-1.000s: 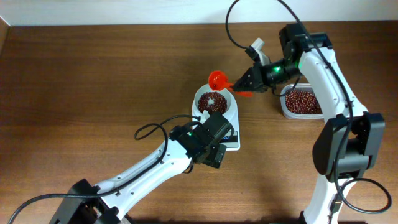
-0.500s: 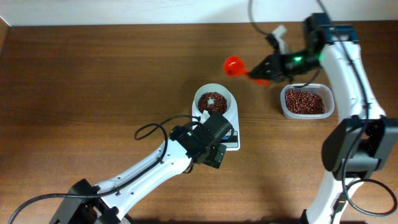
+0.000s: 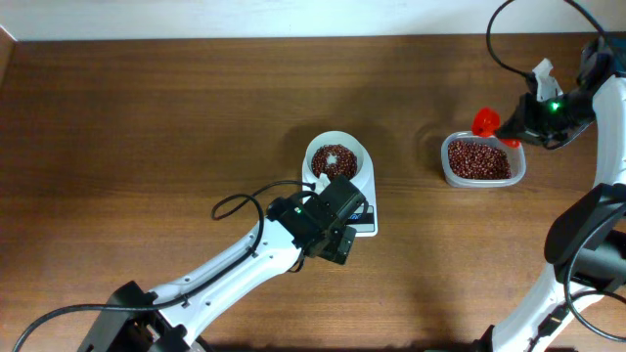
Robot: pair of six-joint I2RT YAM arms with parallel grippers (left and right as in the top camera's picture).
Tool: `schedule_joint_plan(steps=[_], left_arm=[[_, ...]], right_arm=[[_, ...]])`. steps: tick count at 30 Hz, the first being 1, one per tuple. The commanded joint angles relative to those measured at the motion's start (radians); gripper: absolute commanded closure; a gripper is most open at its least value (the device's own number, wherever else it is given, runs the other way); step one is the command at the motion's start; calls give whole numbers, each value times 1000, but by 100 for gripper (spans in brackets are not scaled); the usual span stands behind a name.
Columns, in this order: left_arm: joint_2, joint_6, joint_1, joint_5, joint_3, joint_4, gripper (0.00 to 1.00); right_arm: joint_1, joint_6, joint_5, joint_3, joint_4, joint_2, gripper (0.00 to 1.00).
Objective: Scoop item into bowl and weigh 50g on scale
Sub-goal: 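Carry the red scoop right and lower it into the bean tub, then open the right gripper to release the scoop inside the tub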
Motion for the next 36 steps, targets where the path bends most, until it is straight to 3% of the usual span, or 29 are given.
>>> schedule_joint_plan(steps=[1,7,12,17,25,30,32,34,36], left_arm=[[5,-2,3,-11,-6,-1,1],[5,-2,3,-11,-6,-1,1],[5,-2,3,-11,-6,-1,1],[5,-2,3,-11,-6,-1,1],[5,-2,3,-11,-6,-1,1],[5,-2,3,-11,-6,-1,1],[5,-2,3,-11,-6,-1,1],[5,-2,3,-11,-6,-1,1],[5,-2,3,-11,-6,-1,1]], right_arm=[[5,-6,41,19,-22,2,96],[34,94,212,19,-111,2,96],[118,90,253,46,-101,2,96],[223,163,488,194,-189,2,96],[302,227,678,218,-249,2,96],[306,227,692,217,-222,2,96],[304,174,684,216,-192,2,96],[283,-11,519,216,-192,2,96],[259,-105,419,216,-204,2,95]])
